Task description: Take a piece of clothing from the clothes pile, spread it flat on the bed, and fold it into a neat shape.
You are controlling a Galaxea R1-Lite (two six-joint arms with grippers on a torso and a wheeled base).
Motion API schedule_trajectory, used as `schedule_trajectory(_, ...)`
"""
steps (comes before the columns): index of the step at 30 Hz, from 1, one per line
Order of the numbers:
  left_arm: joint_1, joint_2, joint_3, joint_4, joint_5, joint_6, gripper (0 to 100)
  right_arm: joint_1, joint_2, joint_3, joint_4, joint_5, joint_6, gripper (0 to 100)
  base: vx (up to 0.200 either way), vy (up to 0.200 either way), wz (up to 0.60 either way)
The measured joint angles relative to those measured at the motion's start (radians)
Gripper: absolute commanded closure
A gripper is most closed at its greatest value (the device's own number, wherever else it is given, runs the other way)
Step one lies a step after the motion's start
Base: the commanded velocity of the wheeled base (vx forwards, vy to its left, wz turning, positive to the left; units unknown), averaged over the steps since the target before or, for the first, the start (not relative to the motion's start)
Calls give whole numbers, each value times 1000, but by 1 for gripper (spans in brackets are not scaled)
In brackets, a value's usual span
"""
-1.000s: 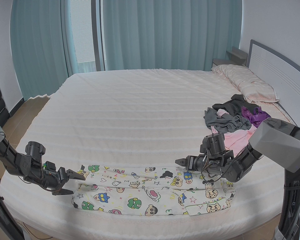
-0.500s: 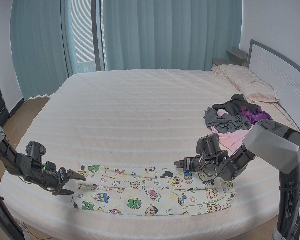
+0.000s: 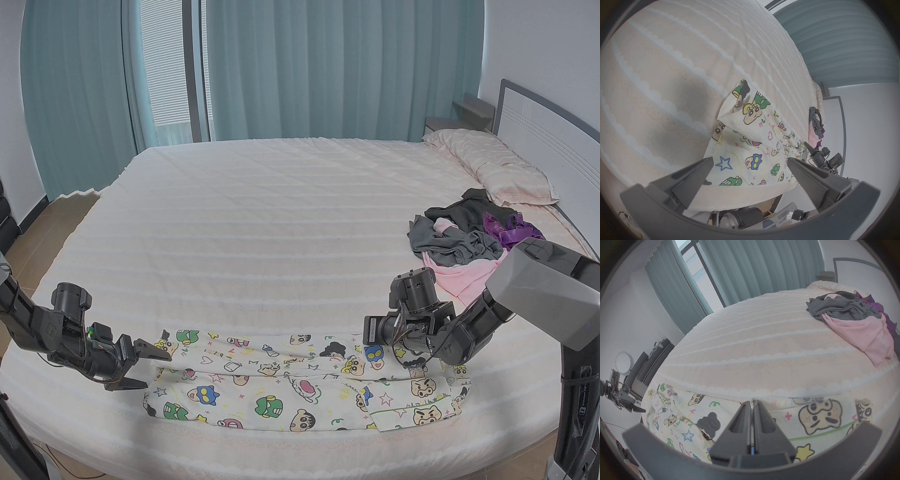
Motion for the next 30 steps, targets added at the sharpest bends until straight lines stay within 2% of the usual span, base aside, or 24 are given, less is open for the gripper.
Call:
schedule_trajectory(7,-1,0,1,0,0,0,0,20,-17,2,1,-6,-1,100,0,0,0)
schedule_trajectory(8,-1,0,1,0,0,0,0,22,-18,2,2,-6,-1,0,0,0,0)
schedule_trajectory(19,-3,2,0,0,0,0,0,24,-40,26,-7,-10,31,0,0,0,0)
schedule_trajectory(26,-3,1,1,0,0,1,0,5,-73,81,-8,-43,178,0,0,0,0)
schedule_trajectory(30,-3,-1,1,0,0,1,0,-13,-85,140,-8,-45,226,0,0,0,0)
